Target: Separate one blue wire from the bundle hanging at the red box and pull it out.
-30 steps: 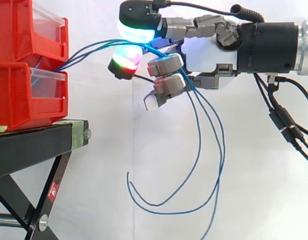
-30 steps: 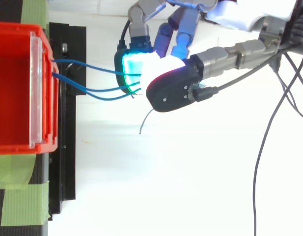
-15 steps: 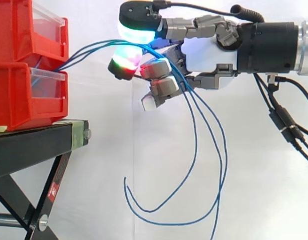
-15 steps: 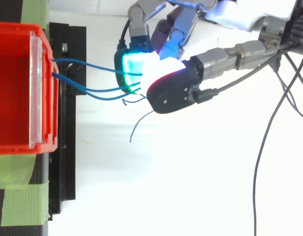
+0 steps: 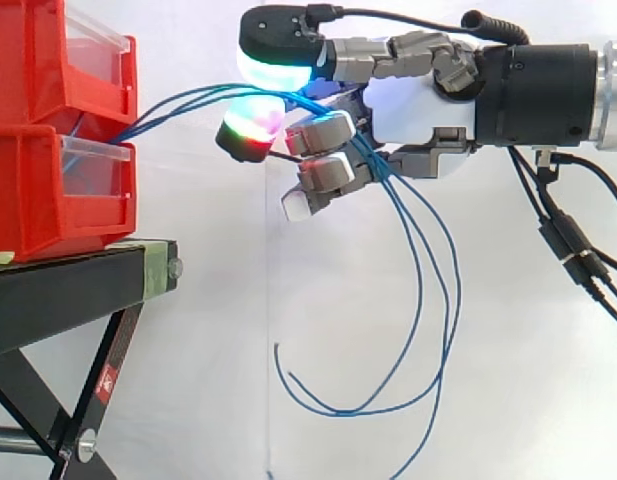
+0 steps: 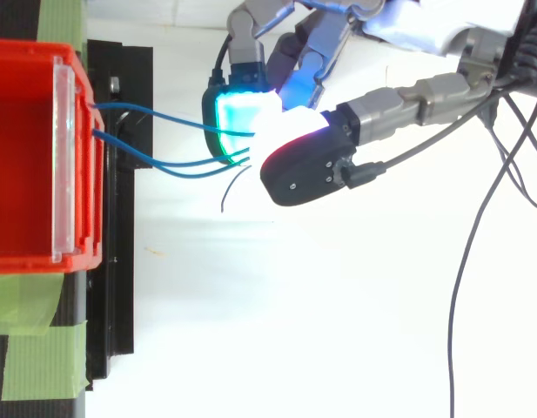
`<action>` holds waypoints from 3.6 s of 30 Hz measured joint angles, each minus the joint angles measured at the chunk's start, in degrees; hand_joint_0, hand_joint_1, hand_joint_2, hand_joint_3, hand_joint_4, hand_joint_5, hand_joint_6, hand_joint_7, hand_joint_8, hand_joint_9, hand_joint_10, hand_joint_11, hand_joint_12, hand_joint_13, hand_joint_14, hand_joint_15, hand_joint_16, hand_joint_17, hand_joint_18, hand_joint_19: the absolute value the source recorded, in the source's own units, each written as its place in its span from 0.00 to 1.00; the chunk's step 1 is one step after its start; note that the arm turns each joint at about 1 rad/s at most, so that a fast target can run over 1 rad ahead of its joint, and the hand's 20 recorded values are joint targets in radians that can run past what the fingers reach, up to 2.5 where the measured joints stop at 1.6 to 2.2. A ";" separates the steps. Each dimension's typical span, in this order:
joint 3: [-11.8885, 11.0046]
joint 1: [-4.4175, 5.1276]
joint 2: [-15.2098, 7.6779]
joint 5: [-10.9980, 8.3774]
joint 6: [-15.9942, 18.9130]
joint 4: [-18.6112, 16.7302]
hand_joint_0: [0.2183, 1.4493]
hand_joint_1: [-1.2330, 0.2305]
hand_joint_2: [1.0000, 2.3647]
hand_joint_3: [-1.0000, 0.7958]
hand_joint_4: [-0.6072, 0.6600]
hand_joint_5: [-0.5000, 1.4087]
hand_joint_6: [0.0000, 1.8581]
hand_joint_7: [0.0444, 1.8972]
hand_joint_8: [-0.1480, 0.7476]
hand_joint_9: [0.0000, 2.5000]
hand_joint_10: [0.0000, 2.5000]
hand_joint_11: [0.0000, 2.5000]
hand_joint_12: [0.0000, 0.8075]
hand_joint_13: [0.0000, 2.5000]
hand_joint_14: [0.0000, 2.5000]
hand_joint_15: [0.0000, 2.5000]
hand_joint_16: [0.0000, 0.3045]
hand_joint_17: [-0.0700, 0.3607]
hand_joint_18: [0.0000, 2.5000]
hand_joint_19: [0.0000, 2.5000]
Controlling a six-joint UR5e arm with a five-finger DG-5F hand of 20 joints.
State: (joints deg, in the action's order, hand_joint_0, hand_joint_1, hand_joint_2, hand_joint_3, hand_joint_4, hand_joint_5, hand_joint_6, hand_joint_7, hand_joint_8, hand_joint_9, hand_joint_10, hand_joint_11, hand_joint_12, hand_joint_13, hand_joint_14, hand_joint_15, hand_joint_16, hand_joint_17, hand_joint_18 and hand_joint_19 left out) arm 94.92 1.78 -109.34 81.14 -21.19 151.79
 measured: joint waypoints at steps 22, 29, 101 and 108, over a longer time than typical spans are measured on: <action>0.00 -0.01 0.00 -0.02 0.01 0.02 0.28 0.18 0.01 0.32 0.66 0.14 0.48 0.50 0.52 0.47 0.00 0.67 0.58 0.50 0.01 0.49 0.19 0.47 0.30 0.22; 0.00 0.00 0.00 0.04 0.01 0.02 0.24 0.33 0.00 0.30 0.65 0.16 0.48 0.50 0.54 0.53 0.00 0.66 0.60 0.54 0.01 0.50 0.19 0.46 0.33 0.24; 0.00 -0.02 0.00 0.04 0.01 0.00 0.30 0.17 0.01 0.39 0.63 0.14 0.47 0.53 0.52 0.44 0.00 0.64 0.58 0.48 0.01 0.49 0.19 0.47 0.31 0.23; -0.02 0.04 0.00 0.03 0.01 0.00 0.30 0.16 0.01 0.38 0.64 0.14 0.47 0.53 0.52 0.43 0.01 0.63 0.58 0.47 0.01 0.49 0.19 0.47 0.31 0.22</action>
State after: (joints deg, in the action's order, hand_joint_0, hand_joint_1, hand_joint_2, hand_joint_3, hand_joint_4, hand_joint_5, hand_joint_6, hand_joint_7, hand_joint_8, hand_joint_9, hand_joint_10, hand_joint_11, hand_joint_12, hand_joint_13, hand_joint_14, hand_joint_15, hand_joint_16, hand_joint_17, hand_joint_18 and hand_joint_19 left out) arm 94.90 1.82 -109.34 81.17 -21.18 151.79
